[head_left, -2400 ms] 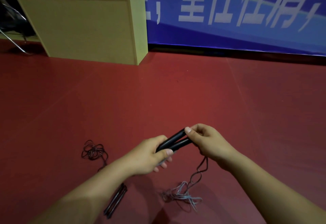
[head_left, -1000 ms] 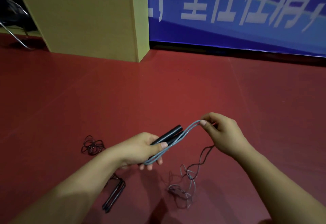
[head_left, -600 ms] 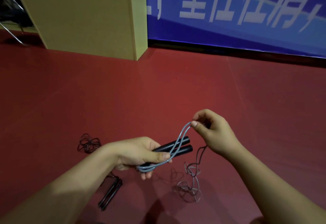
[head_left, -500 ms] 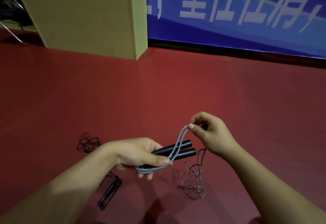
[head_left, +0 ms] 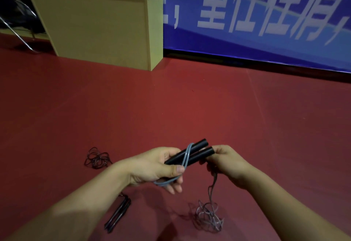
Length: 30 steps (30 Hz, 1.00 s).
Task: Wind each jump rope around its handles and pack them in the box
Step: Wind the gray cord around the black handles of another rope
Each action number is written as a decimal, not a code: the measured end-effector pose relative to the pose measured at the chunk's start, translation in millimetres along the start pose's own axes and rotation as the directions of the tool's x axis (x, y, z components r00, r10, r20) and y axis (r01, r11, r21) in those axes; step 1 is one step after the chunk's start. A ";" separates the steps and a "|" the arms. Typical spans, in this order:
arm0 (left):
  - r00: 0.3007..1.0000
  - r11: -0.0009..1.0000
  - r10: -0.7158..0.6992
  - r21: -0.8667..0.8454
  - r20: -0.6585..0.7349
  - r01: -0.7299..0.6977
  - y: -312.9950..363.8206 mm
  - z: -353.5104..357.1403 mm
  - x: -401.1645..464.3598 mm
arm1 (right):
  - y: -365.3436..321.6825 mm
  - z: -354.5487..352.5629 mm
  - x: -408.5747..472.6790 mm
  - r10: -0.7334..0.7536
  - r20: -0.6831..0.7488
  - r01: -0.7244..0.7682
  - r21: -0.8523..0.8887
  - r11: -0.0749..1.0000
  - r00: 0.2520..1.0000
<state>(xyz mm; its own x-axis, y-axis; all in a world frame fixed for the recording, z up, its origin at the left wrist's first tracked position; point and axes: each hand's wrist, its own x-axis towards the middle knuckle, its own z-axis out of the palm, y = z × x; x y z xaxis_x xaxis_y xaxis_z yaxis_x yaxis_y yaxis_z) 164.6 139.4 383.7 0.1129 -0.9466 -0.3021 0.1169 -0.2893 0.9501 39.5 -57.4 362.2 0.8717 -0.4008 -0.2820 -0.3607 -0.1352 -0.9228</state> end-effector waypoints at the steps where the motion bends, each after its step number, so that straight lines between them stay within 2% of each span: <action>1: 0.998 1.000 0.023 -0.010 -0.051 -0.023 1.3 0.6 0.2 | -1.7 2.3 0.4 0.044 0.018 -0.046 0.138 0.989 0.999; 2: 0.995 0.999 0.045 -0.013 -0.093 -0.046 2.8 1.0 0.5 | -4.1 3.9 0.7 0.073 0.039 -0.080 0.256 0.963 0.997; 4: 0.988 0.996 0.082 -0.007 -0.130 -0.083 5.2 2.9 0.8 | -5.4 4.1 2.6 0.095 0.058 -0.110 0.385 0.916 0.994; 7: 0.983 0.993 0.118 0.025 -0.138 -0.115 7.6 6.0 1.3 | -5.1 3.1 5.5 0.056 0.045 -0.069 0.412 0.908 0.997; 13: 0.977 0.986 0.160 0.070 -0.145 -0.151 8.9 7.0 1.7 | -0.8 21.6 7.3 -0.103 -0.150 0.118 0.100 0.988 0.983; 16: 0.959 0.980 0.197 0.054 -0.205 -0.190 8.7 6.7 3.7 | -1.8 31.2 7.0 -0.215 -0.166 0.214 -0.023 0.977 0.962; 19: 0.920 0.976 0.212 0.022 -0.330 -0.217 6.7 4.5 7.6 | -3.4 36.8 5.0 -0.315 -0.129 0.298 -0.138 0.945 0.940; 21: 0.892 0.978 0.203 0.046 -0.405 -0.202 4.7 1.0 8.9 | -4.8 38.7 3.8 -0.358 -0.044 0.344 -0.192 0.919 0.933; 25: 0.869 0.980 0.175 0.167 -0.463 -0.108 -0.8 -5.5 8.6 | -3.3 37.3 3.3 -0.347 0.121 0.367 -0.349 0.862 0.930; 30: 0.821 0.927 0.160 0.368 -0.548 0.065 -13.6 -16.4 11.8 | -5.4 29.1 3.4 -0.300 0.101 0.312 -0.464 0.829 0.948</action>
<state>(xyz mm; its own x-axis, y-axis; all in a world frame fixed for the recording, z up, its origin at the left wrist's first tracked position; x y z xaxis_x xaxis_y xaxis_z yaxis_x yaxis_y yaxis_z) 180.5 134.5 365.9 0.6523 -0.7452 -0.1387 -0.2476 -0.3825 0.8902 54.0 -31.7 358.6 0.9686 -0.2480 -0.0168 -0.1810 -0.6577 -0.7312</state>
